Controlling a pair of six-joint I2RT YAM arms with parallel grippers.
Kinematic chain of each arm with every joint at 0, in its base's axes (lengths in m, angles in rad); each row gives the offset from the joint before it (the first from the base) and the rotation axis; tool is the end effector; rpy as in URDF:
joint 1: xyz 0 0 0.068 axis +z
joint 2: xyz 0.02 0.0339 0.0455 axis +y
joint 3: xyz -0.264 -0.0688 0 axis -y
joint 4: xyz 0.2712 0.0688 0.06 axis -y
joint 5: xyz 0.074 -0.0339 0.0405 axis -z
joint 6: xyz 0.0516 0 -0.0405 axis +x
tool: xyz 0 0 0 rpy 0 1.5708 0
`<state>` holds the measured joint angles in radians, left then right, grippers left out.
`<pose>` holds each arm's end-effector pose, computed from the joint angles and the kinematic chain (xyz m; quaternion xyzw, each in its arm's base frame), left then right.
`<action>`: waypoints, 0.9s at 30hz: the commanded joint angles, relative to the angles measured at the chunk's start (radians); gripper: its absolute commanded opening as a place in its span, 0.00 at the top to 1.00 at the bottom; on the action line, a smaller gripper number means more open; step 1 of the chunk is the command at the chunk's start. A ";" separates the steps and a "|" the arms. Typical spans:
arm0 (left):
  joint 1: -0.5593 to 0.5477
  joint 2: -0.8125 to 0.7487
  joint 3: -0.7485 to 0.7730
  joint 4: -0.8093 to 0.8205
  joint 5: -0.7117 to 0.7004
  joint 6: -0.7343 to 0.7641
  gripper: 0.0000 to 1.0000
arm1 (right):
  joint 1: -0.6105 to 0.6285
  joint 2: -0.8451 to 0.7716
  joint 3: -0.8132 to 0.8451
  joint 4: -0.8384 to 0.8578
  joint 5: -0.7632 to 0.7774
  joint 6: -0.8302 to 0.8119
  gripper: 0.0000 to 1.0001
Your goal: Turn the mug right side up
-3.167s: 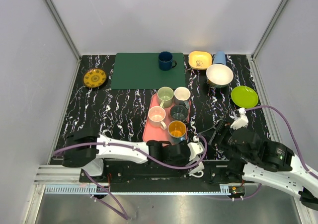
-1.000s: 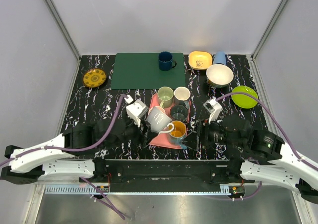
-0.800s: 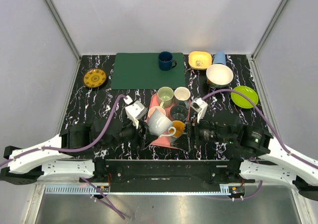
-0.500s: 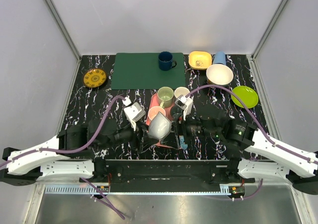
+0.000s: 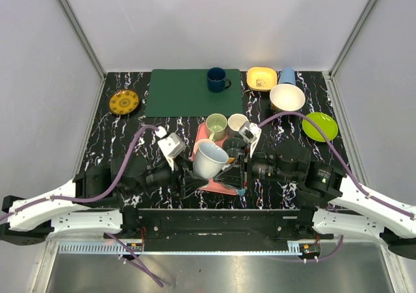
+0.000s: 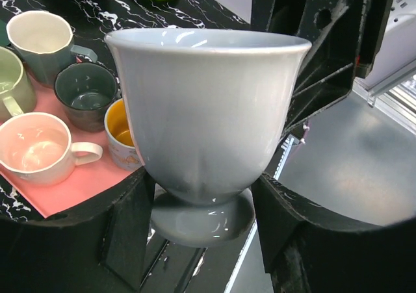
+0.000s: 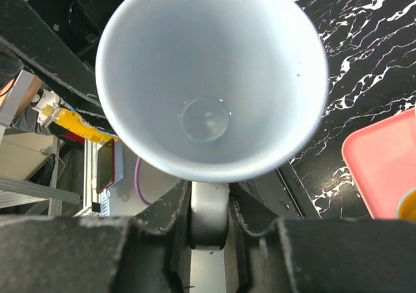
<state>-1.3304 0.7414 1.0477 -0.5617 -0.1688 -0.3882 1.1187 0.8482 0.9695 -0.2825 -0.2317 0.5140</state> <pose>0.0528 -0.1792 0.3992 0.3120 0.7261 -0.4178 0.4483 0.0898 0.2120 0.3840 -0.2968 0.7000 0.5292 0.3766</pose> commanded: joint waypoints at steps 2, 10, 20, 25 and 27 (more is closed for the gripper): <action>-0.012 0.004 -0.002 0.129 0.095 -0.009 1.00 | 0.000 0.018 0.015 0.149 -0.011 -0.015 0.93; -0.012 -0.068 0.006 0.031 -0.118 -0.027 0.38 | 0.000 0.083 0.058 0.046 0.119 -0.031 1.00; -0.012 -0.221 0.011 -0.425 -0.826 -0.438 0.09 | 0.012 0.282 0.104 -0.011 0.270 -0.106 1.00; -0.012 -0.301 -0.037 -0.498 -0.913 -0.595 0.10 | 0.067 0.408 0.112 0.017 0.386 -0.158 1.00; -0.012 -0.344 -0.058 -0.498 -0.922 -0.621 0.10 | 0.105 0.460 0.106 0.037 0.469 -0.180 1.00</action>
<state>-1.3399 0.4519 1.0210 -0.9943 -0.9535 -0.8722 1.1622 1.2522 1.0187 -0.3820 0.0711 0.4015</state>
